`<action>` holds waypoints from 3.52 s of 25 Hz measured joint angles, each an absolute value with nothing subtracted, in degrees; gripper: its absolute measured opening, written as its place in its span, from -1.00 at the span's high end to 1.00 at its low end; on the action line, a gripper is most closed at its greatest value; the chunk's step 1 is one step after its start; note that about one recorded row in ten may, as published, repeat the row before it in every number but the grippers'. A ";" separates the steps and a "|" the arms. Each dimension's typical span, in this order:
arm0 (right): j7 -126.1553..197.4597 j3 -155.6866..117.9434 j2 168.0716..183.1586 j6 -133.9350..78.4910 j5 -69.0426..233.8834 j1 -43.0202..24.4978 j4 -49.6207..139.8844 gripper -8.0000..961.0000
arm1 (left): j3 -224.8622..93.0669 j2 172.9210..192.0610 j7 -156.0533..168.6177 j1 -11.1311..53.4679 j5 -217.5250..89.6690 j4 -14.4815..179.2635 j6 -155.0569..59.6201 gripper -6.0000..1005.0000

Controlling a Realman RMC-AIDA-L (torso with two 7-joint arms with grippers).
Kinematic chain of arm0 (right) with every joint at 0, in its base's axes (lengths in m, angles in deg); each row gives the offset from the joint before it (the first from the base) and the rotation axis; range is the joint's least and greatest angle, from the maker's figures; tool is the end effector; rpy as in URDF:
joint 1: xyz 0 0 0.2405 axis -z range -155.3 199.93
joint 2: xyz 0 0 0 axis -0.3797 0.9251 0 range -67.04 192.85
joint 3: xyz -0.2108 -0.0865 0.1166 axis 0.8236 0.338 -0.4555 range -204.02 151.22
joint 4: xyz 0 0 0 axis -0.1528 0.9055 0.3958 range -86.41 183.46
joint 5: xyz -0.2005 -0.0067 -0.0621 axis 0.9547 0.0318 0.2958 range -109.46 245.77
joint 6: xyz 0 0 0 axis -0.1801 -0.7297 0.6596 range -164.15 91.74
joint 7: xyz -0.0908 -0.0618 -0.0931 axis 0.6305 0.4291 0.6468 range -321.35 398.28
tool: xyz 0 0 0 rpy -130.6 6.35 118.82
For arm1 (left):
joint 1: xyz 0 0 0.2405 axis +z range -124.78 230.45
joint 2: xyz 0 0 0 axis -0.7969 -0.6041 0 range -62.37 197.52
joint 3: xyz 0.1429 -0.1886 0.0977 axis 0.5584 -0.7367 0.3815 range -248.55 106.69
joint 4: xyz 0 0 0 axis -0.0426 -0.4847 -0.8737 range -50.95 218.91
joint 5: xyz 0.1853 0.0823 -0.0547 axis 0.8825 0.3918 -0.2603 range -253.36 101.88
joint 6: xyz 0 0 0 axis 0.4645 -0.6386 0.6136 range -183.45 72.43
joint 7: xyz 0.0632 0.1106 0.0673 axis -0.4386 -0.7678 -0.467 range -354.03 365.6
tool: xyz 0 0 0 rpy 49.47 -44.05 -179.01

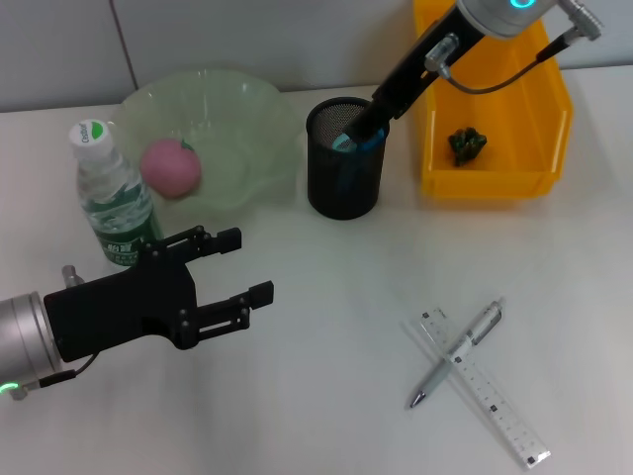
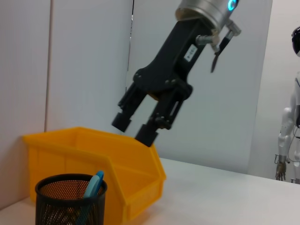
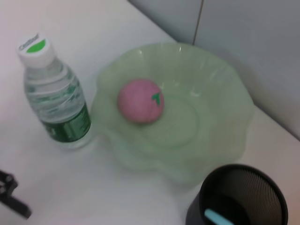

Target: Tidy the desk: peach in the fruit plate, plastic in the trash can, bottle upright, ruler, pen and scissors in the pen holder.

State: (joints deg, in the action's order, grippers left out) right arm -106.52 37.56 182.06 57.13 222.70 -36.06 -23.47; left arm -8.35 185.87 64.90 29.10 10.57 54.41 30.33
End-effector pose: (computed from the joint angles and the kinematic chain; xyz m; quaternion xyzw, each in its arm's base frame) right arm 0.0660 0.4187 0.0349 -0.9359 0.2465 -0.1263 0.2175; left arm -0.2570 0.2984 -0.0343 -0.9291 -0.1207 -0.3185 0.1441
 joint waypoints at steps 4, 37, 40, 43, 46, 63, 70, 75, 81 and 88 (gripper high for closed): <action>-108.95 38.47 182.06 60.93 222.43 -34.86 -26.80 -0.57 | -8.35 185.80 64.89 28.91 10.57 54.35 30.29 -0.51; -124.02 42.93 182.35 65.69 223.43 -30.57 -11.64 -0.57 | -7.32 185.43 65.32 29.36 17.27 52.87 29.29 -0.51; -126.97 48.10 182.39 64.96 223.65 -28.71 -14.10 -0.57 | -7.60 185.43 65.31 29.37 17.85 52.87 29.06 -0.51; -128.53 50.42 182.44 64.58 223.65 -28.00 -15.25 -0.57 | -7.59 185.35 65.36 29.37 17.88 52.87 29.00 -0.51; -130.30 52.95 182.53 63.81 223.42 -27.21 -16.04 -0.57 | -7.50 185.19 65.38 29.37 17.92 52.87 28.99 -0.51; -131.02 54.91 182.77 59.03 220.33 -26.63 -10.73 -0.56 | -7.44 184.91 65.20 29.64 17.96 52.67 29.24 -0.51; -131.01 55.48 182.74 57.60 220.80 -26.64 -9.60 -0.55 | -7.54 184.90 65.29 29.79 17.95 52.17 29.29 -0.51; -130.99 56.51 182.71 56.72 220.82 -26.64 -9.40 -0.54 | -7.52 184.90 65.53 29.81 17.95 52.16 29.31 -0.51; -130.97 57.50 182.69 55.55 220.51 -26.72 -8.67 -0.52 | -7.40 184.94 65.45 29.93 17.95 52.13 29.35 -0.51; -130.89 57.71 182.70 54.63 220.23 -26.67 -8.41 -0.50 | -7.40 185.06 65.48 30.05 17.95 52.08 29.54 -0.51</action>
State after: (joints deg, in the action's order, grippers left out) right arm -130.89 57.71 182.70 54.63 220.23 -26.67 -8.41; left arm -7.40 185.06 65.48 30.05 17.95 52.08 29.54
